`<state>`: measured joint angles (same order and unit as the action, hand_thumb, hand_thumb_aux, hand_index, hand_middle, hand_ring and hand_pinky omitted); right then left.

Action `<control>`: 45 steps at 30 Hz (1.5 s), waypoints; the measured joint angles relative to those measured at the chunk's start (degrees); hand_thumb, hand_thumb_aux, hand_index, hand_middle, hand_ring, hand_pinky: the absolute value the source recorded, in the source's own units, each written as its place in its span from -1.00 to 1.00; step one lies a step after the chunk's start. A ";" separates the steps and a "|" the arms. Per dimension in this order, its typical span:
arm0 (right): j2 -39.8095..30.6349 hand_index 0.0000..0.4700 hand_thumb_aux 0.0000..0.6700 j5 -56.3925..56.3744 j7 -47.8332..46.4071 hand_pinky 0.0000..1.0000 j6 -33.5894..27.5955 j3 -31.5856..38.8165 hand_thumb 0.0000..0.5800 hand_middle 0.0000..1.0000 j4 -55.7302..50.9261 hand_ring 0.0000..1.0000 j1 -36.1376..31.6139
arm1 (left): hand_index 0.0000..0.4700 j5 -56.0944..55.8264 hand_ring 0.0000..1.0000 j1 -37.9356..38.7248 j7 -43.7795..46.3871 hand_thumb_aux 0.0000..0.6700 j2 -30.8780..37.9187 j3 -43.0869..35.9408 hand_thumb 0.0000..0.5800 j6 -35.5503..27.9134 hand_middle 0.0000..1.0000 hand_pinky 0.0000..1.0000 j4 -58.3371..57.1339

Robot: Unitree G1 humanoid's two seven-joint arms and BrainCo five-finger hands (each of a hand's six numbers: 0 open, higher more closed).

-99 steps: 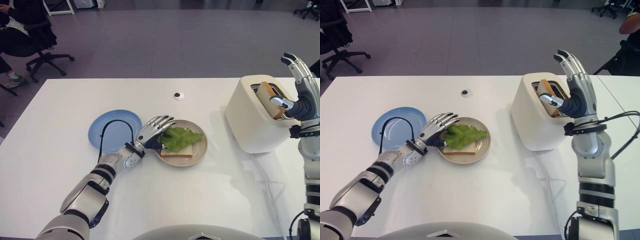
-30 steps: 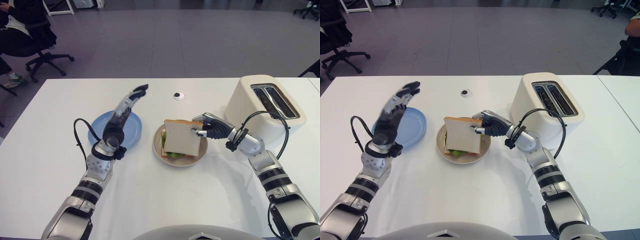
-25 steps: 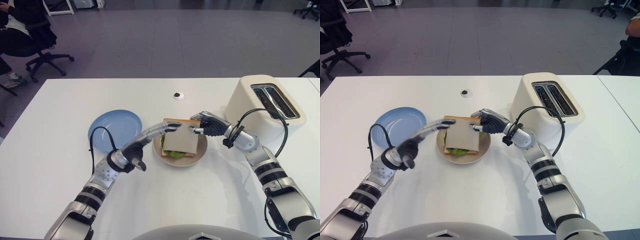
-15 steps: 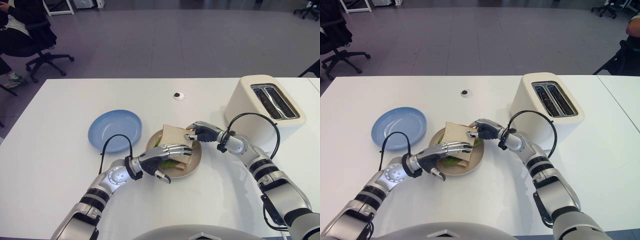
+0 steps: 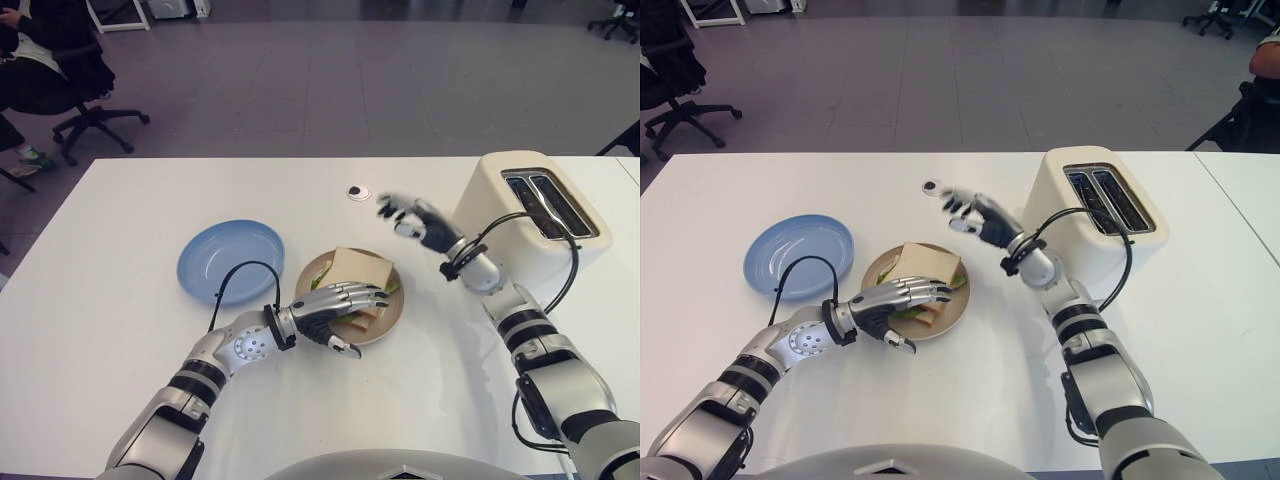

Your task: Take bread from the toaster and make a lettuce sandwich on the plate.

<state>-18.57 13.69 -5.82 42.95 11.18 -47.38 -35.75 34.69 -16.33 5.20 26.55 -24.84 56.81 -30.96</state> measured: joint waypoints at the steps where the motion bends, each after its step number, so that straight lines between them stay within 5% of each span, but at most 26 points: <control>1: 0.48 -1.00 -1.00 -2.68 0.02 -0.78 -0.03 -1.89 -1.00 -0.78 0.15 -0.78 0.00 | -0.62 -0.30 -1.00 -0.01 -0.01 -0.62 0.02 -0.02 -0.31 0.11 -1.00 -1.00 -0.05; 2: 0.94 -1.00 -1.00 -5.26 -0.19 -0.81 -0.01 -3.80 -1.00 -0.81 0.85 -0.81 0.01 | -0.92 -1.35 -1.00 0.00 -0.07 -0.92 0.04 0.03 -0.85 0.62 -1.00 -1.00 -0.26; 3: 1.48 -1.00 -1.00 -7.17 -1.00 -0.82 0.09 -4.69 -1.00 -0.82 1.70 -0.82 0.18 | -0.76 -2.15 -1.00 0.20 -0.74 -0.76 0.02 0.35 -0.54 1.15 -1.00 -1.00 -0.41; 4: 2.14 -1.00 -1.00 -9.44 -2.34 -0.82 0.30 -5.46 -1.00 -0.82 2.98 -0.82 0.62 | -0.77 -3.13 -1.00 0.41 -1.61 -0.77 -0.18 0.87 -0.57 1.84 -1.00 -1.00 -0.50; 5: 2.76 -1.00 -1.00 -11.69 -3.95 -0.79 0.53 -6.09 -1.00 -0.79 4.64 -0.79 1.53 | -1.00 -4.10 -1.00 0.64 -2.31 -1.00 -0.36 1.65 -1.00 2.47 -1.00 -1.00 -0.49; 8: 4.14 -1.00 -1.00 -17.28 -9.77 -0.56 1.03 -6.10 -1.00 -0.56 10.34 -0.56 5.54 | -0.51 -8.99 -1.00 0.80 -6.61 -0.51 -1.78 7.07 -0.13 3.97 -1.00 -1.00 1.25; 9: 4.77 -0.33 -0.33 -19.02 -12.23 0.02 1.02 -5.72 0.12 0.02 12.52 0.02 7.05 | 0.18 -11.95 -1.00 0.44 -8.28 0.18 -2.66 9.39 0.66 4.65 -1.00 -1.00 2.56; 10: 5.23 0.29 0.29 -20.90 -14.84 0.73 0.93 -4.96 0.75 0.73 14.89 0.73 8.57 | 0.64 -15.29 -0.76 -0.24 -9.29 0.64 -3.40 11.14 0.93 5.58 -0.76 -0.76 4.14; 11: 5.42 1.00 1.00 -22.67 -16.93 1.00 0.72 -4.68 1.00 1.00 16.98 1.00 9.77 | 1.00 -18.64 0.29 -0.39 -9.32 1.00 -3.74 11.98 1.00 6.08 0.29 0.29 5.26; 12: 5.49 1.00 1.00 -25.12 -19.28 1.00 0.55 -4.53 1.00 1.00 19.82 1.00 11.43 | 1.00 -24.48 1.00 -0.39 -8.39 1.00 -3.76 12.16 1.00 6.73 1.00 1.00 6.84; 19: 2.06 0.90 0.90 -39.71 -37.24 1.00 -8.18 1.70 0.99 1.00 41.51 1.00 22.93 | 1.00 -63.23 1.00 6.98 14.50 1.00 10.59 -3.68 1.00 9.38 1.00 1.00 28.72; 20: 0.76 0.72 0.72 -39.91 -39.90 1.00 -9.40 3.32 0.96 1.00 43.10 1.00 24.59 | 1.00 -64.73 1.00 8.42 18.25 1.00 12.73 -6.21 1.00 9.56 1.00 1.00 30.16; 22: -4.36 0.98 0.98 -37.95 -48.48 1.00 -11.10 9.11 1.00 1.00 45.95 1.00 29.45 | 1.00 -64.17 1.00 11.67 28.57 1.00 17.64 -12.34 1.00 10.24 1.00 1.00 30.52; 27: -11.30 1.00 1.00 -27.07 -60.08 1.00 -10.38 18.07 1.00 1.00 43.00 1.00 34.67 | 1.00 -50.40 1.00 13.55 38.85 1.00 16.84 -14.32 1.00 7.40 1.00 1.00 19.57; 32: -8.72 1.00 1.00 -19.80 -56.47 1.00 -8.29 18.44 1.00 1.00 35.61 1.00 31.76 | 1.00 -34.18 1.00 11.02 34.19 1.00 10.18 -8.73 1.00 3.86 1.00 1.00 8.95; 45: 7.65 1.00 1.00 -16.53 -30.94 1.00 -5.94 6.12 1.00 1.00 25.56 1.00 24.32 | 1.00 -1.08 1.00 0.89 -2.64 1.00 1.13 3.70 1.00 -2.76 1.00 1.00 -3.52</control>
<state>-10.92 -2.84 -36.76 37.01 17.31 -21.82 -11.42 33.61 -15.44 2.56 27.68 -21.14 54.06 -34.48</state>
